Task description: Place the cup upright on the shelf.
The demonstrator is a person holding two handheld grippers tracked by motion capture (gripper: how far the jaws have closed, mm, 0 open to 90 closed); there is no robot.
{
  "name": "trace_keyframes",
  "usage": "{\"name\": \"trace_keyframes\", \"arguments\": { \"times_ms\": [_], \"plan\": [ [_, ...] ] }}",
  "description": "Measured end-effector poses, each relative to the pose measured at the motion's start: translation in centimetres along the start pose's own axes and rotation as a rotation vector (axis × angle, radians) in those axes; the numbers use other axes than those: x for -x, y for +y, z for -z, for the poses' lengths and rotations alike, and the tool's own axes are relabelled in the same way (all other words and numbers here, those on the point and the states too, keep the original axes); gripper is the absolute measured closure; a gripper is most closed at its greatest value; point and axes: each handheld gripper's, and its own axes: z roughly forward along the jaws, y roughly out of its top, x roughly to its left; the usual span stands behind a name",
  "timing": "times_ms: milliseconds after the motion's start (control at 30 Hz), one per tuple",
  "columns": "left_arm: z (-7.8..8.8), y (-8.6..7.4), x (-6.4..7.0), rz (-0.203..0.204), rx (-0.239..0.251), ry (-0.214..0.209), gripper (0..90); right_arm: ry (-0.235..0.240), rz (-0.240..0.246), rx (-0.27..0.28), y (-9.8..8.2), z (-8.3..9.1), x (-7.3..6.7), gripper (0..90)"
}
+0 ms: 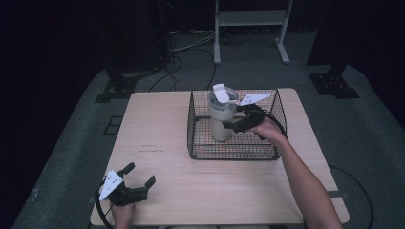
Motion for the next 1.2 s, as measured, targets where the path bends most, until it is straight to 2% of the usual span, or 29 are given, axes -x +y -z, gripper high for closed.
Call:
{"name": "trace_keyframes", "arguments": {
  "times_ms": [167,467,767,900,1200],
  "plan": [
    [0.0,0.0,0.0,0.0,0.0,-0.001,0.0,-0.01,-0.011,-0.008,0.3,0.8,-0.1,9.5],
    [0.0,0.0,0.0,-0.003,-0.002,-0.002,0.0,-0.042,0.007,-0.013,0.7,2.9,-0.3,9.6],
    [-0.1,0.0,0.0,-0.009,-0.008,-0.001,0.0,-0.057,-0.003,0.009,1.1,4.8,-0.6,9.6],
    [-0.1,0.0,0.0,-0.01,-0.009,0.0,0.0,-0.074,0.011,-0.007,1.2,5.4,-0.8,9.6],
    [-0.2,0.0,0.1,-0.014,-0.014,0.0,0.0,-0.082,0.031,0.005,1.4,7.2,-1.6,9.6]
  ]
}}
